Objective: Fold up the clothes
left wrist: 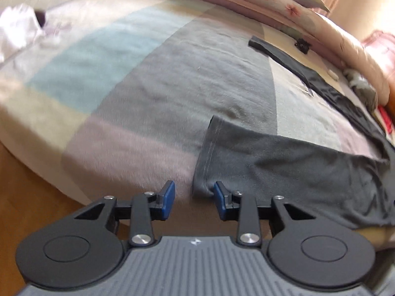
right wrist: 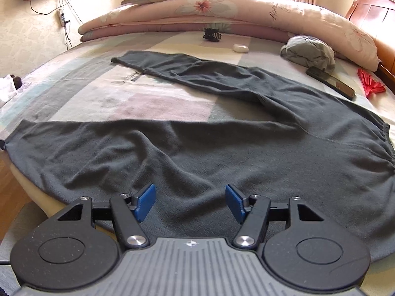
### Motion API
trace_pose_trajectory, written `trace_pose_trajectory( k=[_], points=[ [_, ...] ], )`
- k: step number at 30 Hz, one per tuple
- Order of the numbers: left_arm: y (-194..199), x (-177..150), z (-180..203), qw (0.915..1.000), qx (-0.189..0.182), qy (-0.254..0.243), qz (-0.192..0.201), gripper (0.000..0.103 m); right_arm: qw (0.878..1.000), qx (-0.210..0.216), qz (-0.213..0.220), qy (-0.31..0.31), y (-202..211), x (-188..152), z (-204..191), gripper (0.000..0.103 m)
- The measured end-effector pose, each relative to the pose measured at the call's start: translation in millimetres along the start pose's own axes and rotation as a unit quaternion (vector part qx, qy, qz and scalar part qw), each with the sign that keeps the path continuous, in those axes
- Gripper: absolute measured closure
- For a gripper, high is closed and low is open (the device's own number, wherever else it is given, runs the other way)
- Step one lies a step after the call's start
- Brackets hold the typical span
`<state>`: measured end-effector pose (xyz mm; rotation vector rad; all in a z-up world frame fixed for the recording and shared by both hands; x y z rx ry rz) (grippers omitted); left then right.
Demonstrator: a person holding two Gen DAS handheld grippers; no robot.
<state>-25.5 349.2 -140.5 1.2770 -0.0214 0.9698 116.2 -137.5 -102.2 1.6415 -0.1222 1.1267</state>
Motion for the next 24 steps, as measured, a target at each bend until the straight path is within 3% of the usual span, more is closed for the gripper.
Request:
trace_pose_trajectory(
  k=[2, 5, 11, 13, 14, 16, 18, 24],
  points=[
    [-1.4, 0.0, 2.7, 0.9998, -0.018, 0.007, 0.004, 0.07, 1.0, 0.0, 0.003, -0.001, 2.2, 1.6, -0.9, 0.036],
    [-3.7, 0.0, 8.7, 0.9995, -0.031, 0.008, -0.003, 0.094, 1.0, -0.003, 0.003, -0.002, 4.7, 0.8, -0.9, 0.036],
    [5.9, 14.1, 12.1, 0.9997, 0.001, -0.023, 0.011, 0.094, 1.0, -0.012, 0.003, -0.006, 11.8, -3.2, 4.8, 0.036],
    [10.7, 19.8, 14.7, 0.999, 0.009, -0.041, 0.014, 0.093, 1.0, -0.015, 0.004, -0.007, 13.8, -3.2, 6.8, 0.036],
    [12.3, 21.5, 16.6, 0.9978, 0.027, -0.059, 0.016, 0.087, 1.0, -0.015, 0.005, -0.007, 14.5, -3.2, 7.6, 0.036],
    [15.6, 25.3, 19.1, 0.9923, 0.077, -0.094, 0.025, 0.089, 1.0, -0.016, 0.005, -0.007, 15.5, -3.2, 8.2, 0.036],
    [18.7, 30.2, 21.4, 0.99, 0.089, -0.106, 0.03, 0.084, 1.0, -0.016, 0.004, -0.005, 15.4, -3.3, 6.9, 0.036],
    [3.8, 29.2, 59.4, 0.9894, 0.029, -0.139, 0.032, 0.06, 1.0, -0.017, 0.0, 0.003, 14.3, -4.0, 2.7, 0.035]
  ],
)
Point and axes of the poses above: each gripper's, at about its wrist camera, not at the fingertips, and y roughly against the way its jaws point, z to its right, x to its top, the point moved 7 cm from there along -y, roughly the way its jaws point, and after that the axes turned 9 degrees about y, right-handed, at the moved point
